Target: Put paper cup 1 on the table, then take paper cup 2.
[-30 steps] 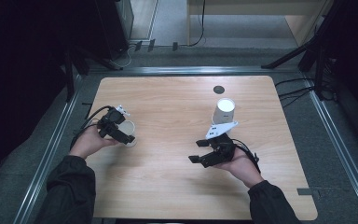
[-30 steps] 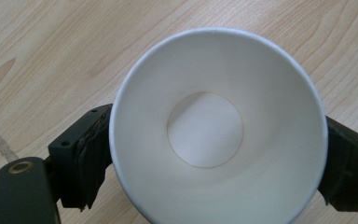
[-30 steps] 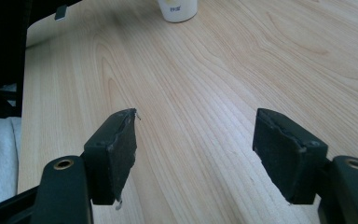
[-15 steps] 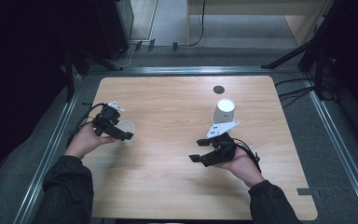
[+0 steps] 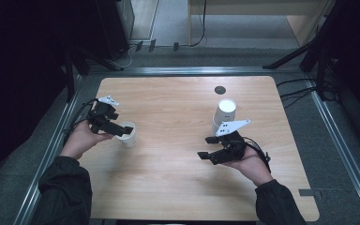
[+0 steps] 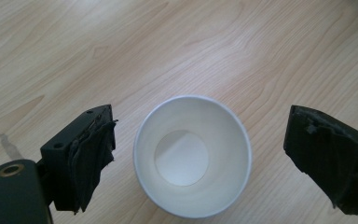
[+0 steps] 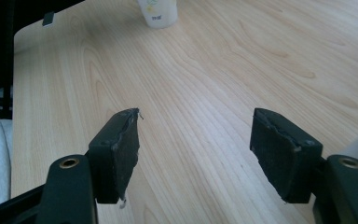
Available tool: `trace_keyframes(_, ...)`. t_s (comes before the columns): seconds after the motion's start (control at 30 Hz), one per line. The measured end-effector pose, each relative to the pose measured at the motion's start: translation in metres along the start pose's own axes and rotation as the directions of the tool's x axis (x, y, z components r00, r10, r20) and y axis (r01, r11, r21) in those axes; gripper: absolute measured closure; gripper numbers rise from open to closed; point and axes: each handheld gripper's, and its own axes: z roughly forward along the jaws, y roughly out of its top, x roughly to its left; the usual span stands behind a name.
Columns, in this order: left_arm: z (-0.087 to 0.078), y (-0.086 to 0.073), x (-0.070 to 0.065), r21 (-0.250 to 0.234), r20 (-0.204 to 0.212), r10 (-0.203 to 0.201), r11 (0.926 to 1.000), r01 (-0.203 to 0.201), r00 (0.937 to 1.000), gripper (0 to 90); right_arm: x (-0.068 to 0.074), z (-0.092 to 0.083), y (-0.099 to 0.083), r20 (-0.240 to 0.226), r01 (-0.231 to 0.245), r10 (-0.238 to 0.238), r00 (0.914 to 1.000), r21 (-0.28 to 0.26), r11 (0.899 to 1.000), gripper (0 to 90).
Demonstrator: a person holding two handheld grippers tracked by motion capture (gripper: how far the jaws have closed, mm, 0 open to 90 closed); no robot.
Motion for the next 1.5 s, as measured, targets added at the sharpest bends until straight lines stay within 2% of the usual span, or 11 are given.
trace_keyframes(0.1, -0.004, 0.003, -0.003, -0.025, 0.028, -0.004, 0.9997, 0.004, 0.9996, 9.3, -0.003, -0.01, -0.002, 0.02, -0.006, 0.006, 0.9998, -0.008, 1.0, 33.3)
trace_keyframes(0.43, -0.004, 0.012, -0.018, -0.069, 0.071, 0.017, 0.9976, -0.012, 0.9973, 9.6, -0.019, -0.04, -0.009, 0.073, -0.049, 0.052, 0.996, -0.041, 0.998, 34.3)
trace_keyframes(0.53, -0.002, 0.014, -0.024, -0.058, 0.063, 0.032, 0.9979, -0.028, 0.9975, 9.7, -0.023, -0.047, -0.009, 0.091, -0.054, 0.058, 0.9941, -0.049, 0.997, 33.8)
trace_keyframes(0.6, 0.0, 0.016, -0.027, -0.073, 0.097, 0.03, 0.9971, -0.022, 0.9948, 9.6, -0.026, -0.05, -0.009, 0.106, -0.055, 0.06, 0.9926, -0.05, 0.997, 33.5)
trace_keyframes(0.77, 0.001, 0.019, -0.033, -0.085, 0.135, 0.029, 0.9962, -0.018, 0.9904, 9.7, -0.027, -0.06, -0.011, 0.143, -0.054, 0.06, 0.9879, -0.05, 0.997, 33.2)
trace_keyframes(0.87, 0.003, 0.021, -0.036, -0.084, 0.135, 0.025, 0.9964, -0.013, 0.9905, 12.2, -0.031, -0.065, -0.012, 0.168, -0.057, 0.065, 0.9836, -0.053, 0.997, 33.2)
trace_keyframes(0.97, 0.004, 0.022, -0.039, -0.095, 0.175, 0.02, 0.9955, -0.003, 0.9844, 13.0, -0.033, -0.07, -0.012, 0.185, -0.07, 0.079, 0.9796, -0.057, 0.996, 33.2)
trace_keyframes(1.27, 0.011, 0.025, -0.058, -0.106, 0.199, 0.076, 0.9928, -0.056, 0.977, 13.0, -0.037, -0.077, -0.007, 0.235, -0.068, 0.076, 0.969, -0.044, 0.997, 32.7)
trace_keyframes(1.33, 0.012, 0.026, -0.063, -0.109, 0.22, 0.083, 0.9923, -0.06, 0.972, 13.0, -0.039, -0.078, -0.005, 0.24, -0.069, 0.077, 0.9676, -0.043, 0.997, 32.5)
trace_keyframes(1.4, 0.013, 0.028, -0.067, -0.119, 0.249, 0.097, 0.9905, -0.069, 0.9635, 13.1, -0.042, -0.08, -0.003, 0.242, -0.072, 0.081, 0.9669, -0.044, 0.996, 32.4)
trace_keyframes(1.5, 0.014, 0.029, -0.072, -0.123, 0.268, 0.105, 0.9896, -0.074, 0.9577, 13.1, -0.048, -0.084, 0.001, 0.241, -0.085, 0.095, 0.9659, -0.052, 0.995, 32.1)
